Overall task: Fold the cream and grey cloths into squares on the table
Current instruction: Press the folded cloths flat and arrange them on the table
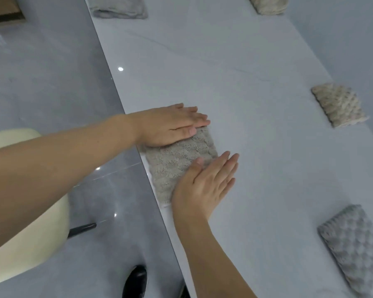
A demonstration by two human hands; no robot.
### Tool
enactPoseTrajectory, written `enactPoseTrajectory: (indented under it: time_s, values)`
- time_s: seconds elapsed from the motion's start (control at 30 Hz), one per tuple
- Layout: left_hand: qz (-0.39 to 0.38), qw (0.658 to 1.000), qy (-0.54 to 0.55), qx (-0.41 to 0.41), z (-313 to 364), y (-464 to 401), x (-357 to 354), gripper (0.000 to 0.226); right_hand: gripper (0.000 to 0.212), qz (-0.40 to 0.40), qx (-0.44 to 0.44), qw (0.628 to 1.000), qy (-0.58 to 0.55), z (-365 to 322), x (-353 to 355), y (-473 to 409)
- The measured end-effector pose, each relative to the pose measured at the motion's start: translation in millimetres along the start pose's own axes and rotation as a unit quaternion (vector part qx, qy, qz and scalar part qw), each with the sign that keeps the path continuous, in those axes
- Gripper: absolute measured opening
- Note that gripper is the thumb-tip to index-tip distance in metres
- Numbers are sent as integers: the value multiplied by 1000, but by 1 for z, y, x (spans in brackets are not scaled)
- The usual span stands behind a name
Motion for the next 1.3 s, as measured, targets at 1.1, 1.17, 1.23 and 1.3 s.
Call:
enactPoseTrajectory:
  time_s: [1.1,1.17,1.23,1.3]
  values:
    - [34,985,-148,88,-31,11,7,53,68,-78,136,957,244,56,27,-12]
    - [51,973,-161,157,-42,20,14,53,68,-99,141,950,262,70,42,-17]
    - [86,963,-145,210,-34,23,19,53,73,-103,149,948,260,72,55,-22]
    - [121,960,-128,217,-9,15,24,54,78,-105,146,957,227,67,67,-28]
Point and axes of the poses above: each hand's wrist, its own y-axis away from the middle knuckle, its own x-axis out of the back of the hand, z = x × y, the point moved 6 cm from there along -y, towards the middle knuckle, and after that the axes turned 4 degrees about -z, right-handed, at the moved point
